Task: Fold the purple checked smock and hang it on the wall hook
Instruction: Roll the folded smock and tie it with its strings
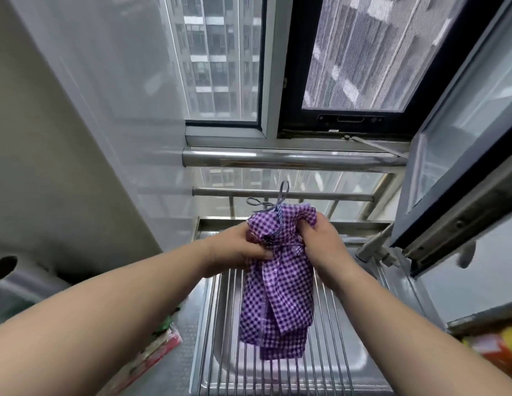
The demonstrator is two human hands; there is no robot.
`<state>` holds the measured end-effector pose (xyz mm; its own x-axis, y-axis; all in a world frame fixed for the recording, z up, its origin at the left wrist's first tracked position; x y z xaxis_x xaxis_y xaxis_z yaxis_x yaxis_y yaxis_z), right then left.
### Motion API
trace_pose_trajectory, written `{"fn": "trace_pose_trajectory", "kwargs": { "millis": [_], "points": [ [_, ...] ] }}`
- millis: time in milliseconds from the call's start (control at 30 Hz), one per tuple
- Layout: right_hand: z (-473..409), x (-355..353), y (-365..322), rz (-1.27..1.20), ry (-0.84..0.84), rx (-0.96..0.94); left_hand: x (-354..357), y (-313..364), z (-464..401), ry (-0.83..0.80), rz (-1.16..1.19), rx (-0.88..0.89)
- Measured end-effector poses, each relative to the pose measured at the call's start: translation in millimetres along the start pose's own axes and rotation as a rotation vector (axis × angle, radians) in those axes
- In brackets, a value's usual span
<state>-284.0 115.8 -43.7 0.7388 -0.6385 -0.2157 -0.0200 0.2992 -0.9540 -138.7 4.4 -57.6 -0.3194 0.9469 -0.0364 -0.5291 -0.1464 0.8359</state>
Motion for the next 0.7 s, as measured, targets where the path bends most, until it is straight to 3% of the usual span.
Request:
{"fn": "trace_pose_trajectory", "kwargs": {
  "millis": [100,233,367,567,700],
  "points": [
    [5,-7,-24,-0.012,0.013,-0.059,4,29,19,-0.01,-0.097,0.089],
    [20,-2,-48,-0.073,-0.086,-0.075,-9,52,33,0.171,-0.003,0.144],
    [29,-9,-78,0.108,0.027,-0.265,-21,74,44,0.208,-0.085,0.139],
    [42,-17,-101,-0.064,0.045,-0.35,-21,136,70,0.171,-0.144,0.332],
    [53,-25,-119,-0.073,0.112,-0.445,-25,168,90,0.312,-0.324,0.487]
  ]
}}
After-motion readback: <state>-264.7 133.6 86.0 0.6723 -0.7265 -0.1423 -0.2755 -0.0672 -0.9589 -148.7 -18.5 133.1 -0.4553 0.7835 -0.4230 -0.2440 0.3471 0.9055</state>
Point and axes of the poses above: each hand's wrist, its own z-axis away from the middle knuckle, its own x-axis out of the palm, y = z × x, the point moved 7 cm from there along -z, towards the middle knuckle, and after that the axes turned 2 degrees about -x, right-handed, at the moved point
